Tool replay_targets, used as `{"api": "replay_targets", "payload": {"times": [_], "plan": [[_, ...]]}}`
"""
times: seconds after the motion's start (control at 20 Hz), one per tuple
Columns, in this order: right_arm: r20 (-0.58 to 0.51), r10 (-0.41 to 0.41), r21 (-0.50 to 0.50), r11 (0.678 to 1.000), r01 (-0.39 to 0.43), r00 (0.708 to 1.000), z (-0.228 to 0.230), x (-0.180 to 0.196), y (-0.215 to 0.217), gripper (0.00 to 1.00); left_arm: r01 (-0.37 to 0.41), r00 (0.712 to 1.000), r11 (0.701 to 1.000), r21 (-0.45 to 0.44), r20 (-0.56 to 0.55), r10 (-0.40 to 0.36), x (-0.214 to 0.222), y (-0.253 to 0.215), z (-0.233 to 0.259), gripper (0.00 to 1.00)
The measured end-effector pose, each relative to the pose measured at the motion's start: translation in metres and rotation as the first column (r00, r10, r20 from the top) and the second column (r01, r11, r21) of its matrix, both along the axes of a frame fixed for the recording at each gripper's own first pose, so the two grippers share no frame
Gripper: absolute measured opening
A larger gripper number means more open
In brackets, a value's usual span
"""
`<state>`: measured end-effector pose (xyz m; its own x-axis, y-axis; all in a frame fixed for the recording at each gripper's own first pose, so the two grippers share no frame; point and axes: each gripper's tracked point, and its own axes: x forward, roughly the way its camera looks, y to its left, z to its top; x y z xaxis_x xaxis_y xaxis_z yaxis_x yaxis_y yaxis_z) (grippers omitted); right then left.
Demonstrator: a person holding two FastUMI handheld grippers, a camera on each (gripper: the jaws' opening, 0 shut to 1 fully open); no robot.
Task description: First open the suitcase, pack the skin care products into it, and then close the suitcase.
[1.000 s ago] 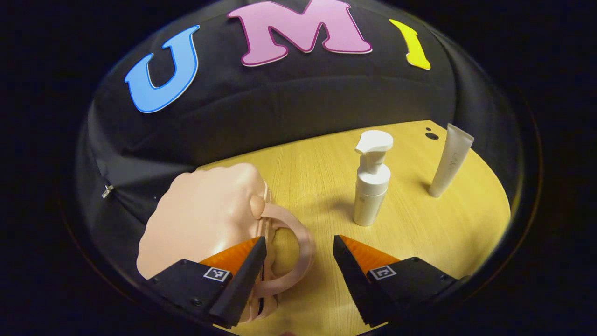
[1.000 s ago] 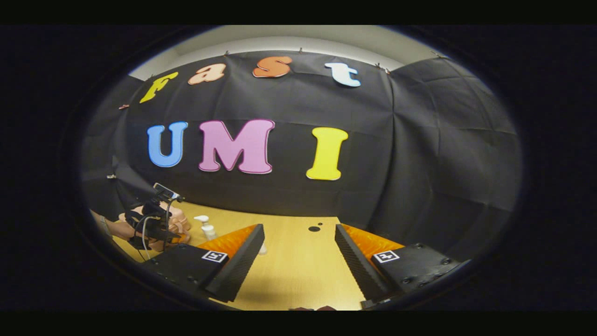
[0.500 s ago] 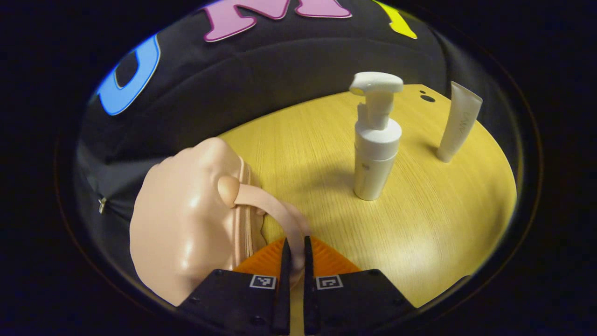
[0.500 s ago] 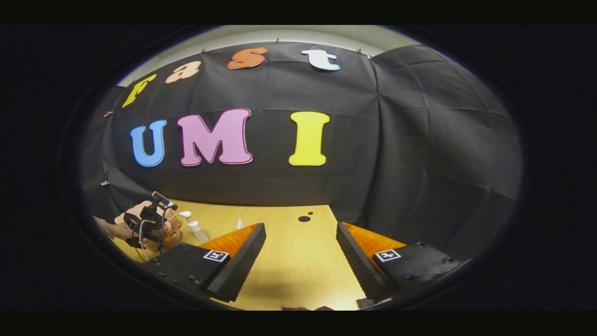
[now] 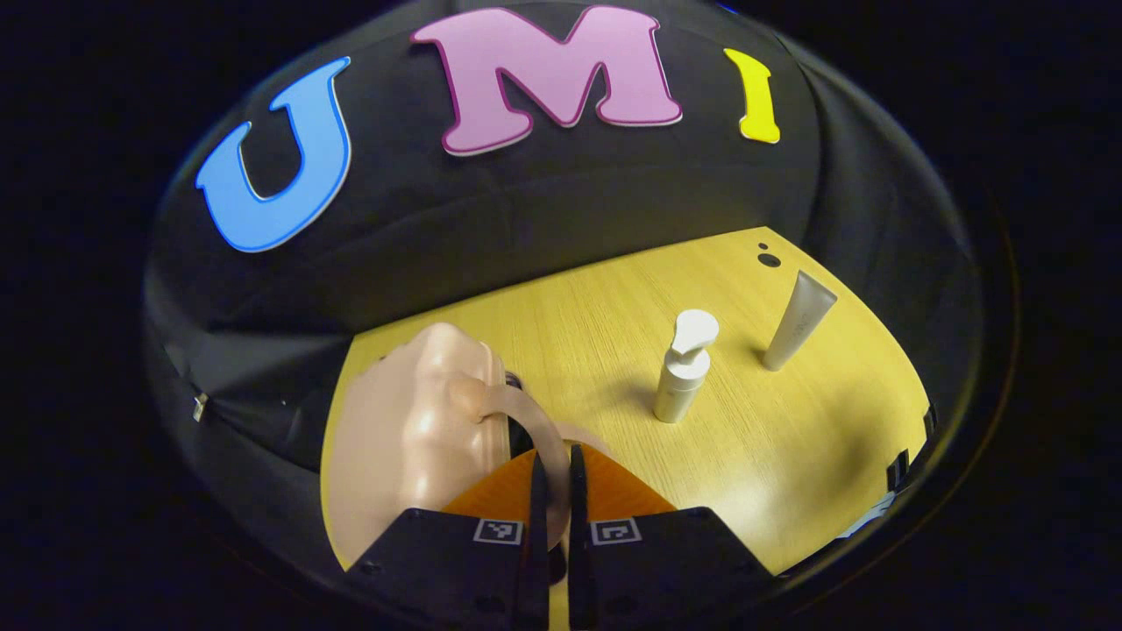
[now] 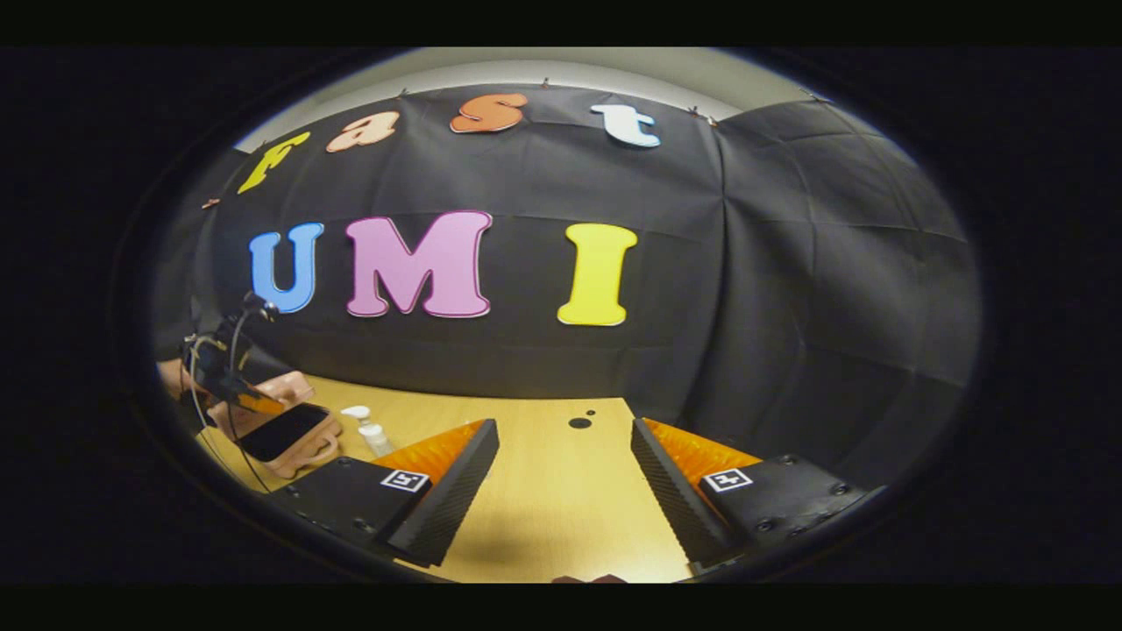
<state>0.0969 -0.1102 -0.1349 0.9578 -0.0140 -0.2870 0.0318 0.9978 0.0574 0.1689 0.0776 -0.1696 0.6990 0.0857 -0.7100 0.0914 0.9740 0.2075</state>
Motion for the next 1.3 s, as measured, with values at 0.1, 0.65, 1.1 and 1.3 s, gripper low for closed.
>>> {"api": "replay_targets", "payload": {"times": [0.1,0.65,1.1,1.3], "plan": [[0.012,0.019,0.019,1.0,-0.02,1.0,0.007,0.007,0.022,0.97,-0.022,0.999,1.0,-0.009,0.043,0.022,-0.005,0.031,0.043,0.14],[0.033,0.091,-0.013,0.996,-0.091,0.995,0.028,0.021,0.11,0.97,-0.202,0.977,0.942,0.268,0.127,0.173,-0.019,0.324,0.097,0.08],[-0.079,0.058,-0.1,0.993,-0.065,0.995,0.006,0.009,0.152,0.97,-0.332,0.93,0.923,0.194,-0.098,0.355,-0.04,0.481,-0.081,0.08],[-0.245,0.126,-0.069,0.987,-0.147,0.961,-0.041,-0.009,0.205,0.97,-0.389,0.892,0.915,0.109,-0.203,0.404,-0.045,0.502,-0.155,0.08]]}}
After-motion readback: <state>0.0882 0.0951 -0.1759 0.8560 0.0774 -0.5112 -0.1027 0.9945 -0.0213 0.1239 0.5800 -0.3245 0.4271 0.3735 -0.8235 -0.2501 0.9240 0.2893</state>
